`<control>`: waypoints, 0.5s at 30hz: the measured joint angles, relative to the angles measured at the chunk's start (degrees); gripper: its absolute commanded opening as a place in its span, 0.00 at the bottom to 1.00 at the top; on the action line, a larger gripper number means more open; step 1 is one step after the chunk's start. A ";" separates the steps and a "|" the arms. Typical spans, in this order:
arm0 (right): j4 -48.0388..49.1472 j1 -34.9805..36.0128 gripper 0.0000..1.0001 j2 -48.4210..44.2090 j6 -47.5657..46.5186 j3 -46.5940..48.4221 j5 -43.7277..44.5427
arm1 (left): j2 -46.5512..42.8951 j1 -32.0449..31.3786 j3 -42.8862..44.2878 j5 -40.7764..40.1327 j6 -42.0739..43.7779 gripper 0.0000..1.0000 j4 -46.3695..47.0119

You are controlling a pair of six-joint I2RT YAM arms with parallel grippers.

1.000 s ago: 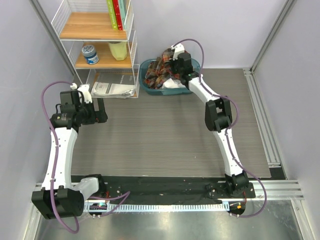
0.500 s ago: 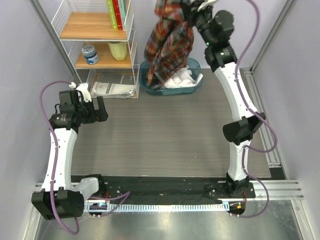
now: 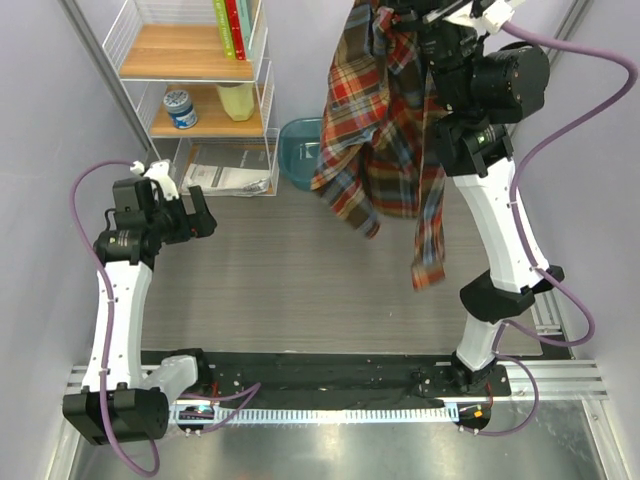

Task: Fold and stack the long sleeve shirts
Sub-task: Grab the shirt from the pile, then move the shirt to the center of the board

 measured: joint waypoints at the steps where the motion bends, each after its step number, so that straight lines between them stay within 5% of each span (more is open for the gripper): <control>1: 0.48 1.05 0.01 -0.07 -1.01 0.02 -0.24 | -0.28 0.00 0.00 0.13 -0.22 1.00 0.07; 15: -2.80 16.50 0.01 -7.93 -4.31 -16.87 4.63 | -3.45 0.00 -0.68 -0.70 -0.28 1.00 0.20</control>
